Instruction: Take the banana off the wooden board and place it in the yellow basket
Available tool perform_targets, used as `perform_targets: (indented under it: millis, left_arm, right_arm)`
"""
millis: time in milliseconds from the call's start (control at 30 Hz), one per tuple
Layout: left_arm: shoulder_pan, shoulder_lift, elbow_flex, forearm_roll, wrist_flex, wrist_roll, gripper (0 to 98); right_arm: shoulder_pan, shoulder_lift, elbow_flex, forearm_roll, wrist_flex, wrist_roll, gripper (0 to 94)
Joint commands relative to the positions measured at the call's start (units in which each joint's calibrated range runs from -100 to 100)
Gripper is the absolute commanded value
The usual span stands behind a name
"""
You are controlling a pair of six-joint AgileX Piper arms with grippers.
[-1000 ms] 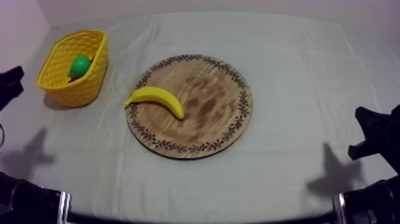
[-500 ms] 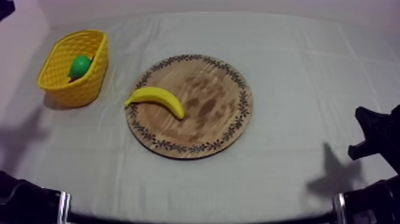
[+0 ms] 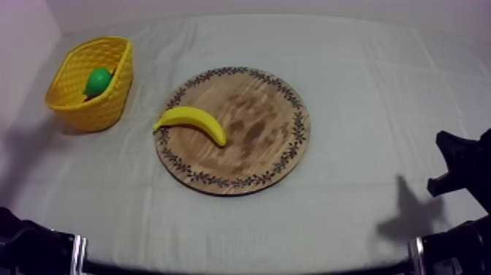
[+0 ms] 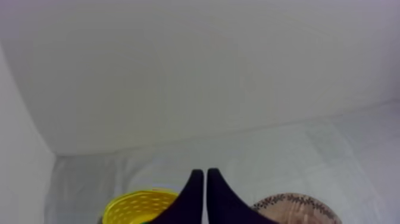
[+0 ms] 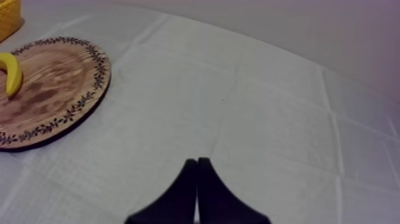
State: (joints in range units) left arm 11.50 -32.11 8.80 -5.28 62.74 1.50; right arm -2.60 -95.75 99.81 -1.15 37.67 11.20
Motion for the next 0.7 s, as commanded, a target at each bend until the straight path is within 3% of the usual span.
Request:
perform_targets:
  millis: [0,433,667]
  left_arm:
    - [1.35,1.59,-2.7,0.06,1.24,-0.98,0.0]
    - [8.89,9.0,-8.23,-0.33,5.67,-3.29,0.0]
    - [12.01,12.7,-5.47,-1.08,5.99,-7.12,0.0]
  right_arm:
    - [0.0,0.0,-0.03,0.0,-0.01,0.01,0.3]
    - [0.0,0.0,-0.03,0.0,-0.01,0.01,0.3]
    - [0.0,0.0,-0.03,0.0,-0.01,0.01,0.3]
